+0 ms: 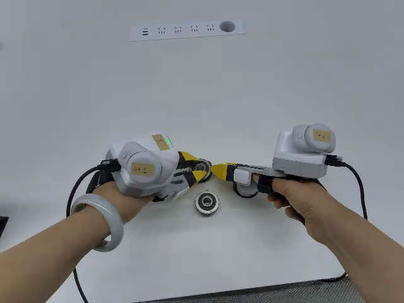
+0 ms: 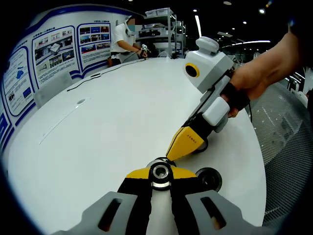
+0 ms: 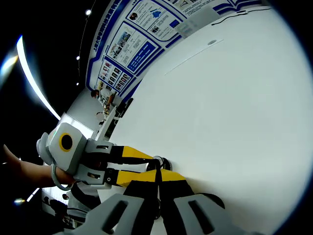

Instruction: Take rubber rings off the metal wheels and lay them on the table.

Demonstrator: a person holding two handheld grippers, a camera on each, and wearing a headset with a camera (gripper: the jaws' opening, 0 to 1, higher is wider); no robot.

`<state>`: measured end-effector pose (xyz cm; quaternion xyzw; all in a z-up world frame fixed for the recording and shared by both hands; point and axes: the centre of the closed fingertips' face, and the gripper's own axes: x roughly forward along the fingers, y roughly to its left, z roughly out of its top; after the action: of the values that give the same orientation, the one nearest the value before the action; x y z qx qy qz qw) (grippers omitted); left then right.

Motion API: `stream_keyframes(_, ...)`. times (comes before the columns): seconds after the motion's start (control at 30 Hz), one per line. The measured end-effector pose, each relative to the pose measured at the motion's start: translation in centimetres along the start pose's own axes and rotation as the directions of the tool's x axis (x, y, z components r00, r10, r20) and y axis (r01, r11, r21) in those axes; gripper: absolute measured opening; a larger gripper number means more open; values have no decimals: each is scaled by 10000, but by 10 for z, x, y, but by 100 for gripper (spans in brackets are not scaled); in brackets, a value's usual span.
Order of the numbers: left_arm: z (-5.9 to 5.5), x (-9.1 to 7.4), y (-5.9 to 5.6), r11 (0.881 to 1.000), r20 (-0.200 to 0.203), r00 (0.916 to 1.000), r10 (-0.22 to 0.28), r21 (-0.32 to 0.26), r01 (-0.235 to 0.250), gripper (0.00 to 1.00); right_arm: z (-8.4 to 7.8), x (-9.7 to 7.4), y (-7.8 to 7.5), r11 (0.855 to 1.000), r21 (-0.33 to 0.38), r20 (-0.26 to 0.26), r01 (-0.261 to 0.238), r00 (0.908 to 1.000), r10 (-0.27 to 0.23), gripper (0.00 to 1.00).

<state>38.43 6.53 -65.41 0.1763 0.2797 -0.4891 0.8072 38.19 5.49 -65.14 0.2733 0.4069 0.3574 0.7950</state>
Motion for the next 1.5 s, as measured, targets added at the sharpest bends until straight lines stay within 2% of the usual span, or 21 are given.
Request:
stream_keyframes(0.57,0,0,0,10000,11,10000,1,3,-1,13,2,2,14,9994,-98,2,-339,9994,339,1)
stream_keyframes(0.8,1,0,1,10000,37,10000,19,-19,-19,13,3,-2,19,9983,165,135,-554,9984,551,2)
stream_keyframes(1.07,0,0,0,10000,18,10000,12,-8,-12,13,4,-3,14,9975,498,256,-510,9984,498,2)
stream_keyframes(1.27,1,0,-1,9995,90,9999,-125,279,123,14,4,-3,9,9977,570,275,-362,9990,347,2)
stream_keyframes(1.37,2,-3,-4,9985,141,9998,-169,530,161,17,2,-2,6,9981,533,220,-315,9993,304,2)
stream_keyframes(1.5,5,-9,-2,9988,364,9993,-59,490,41,23,3,-2,5,9980,553,246,-310,9993,297,2)
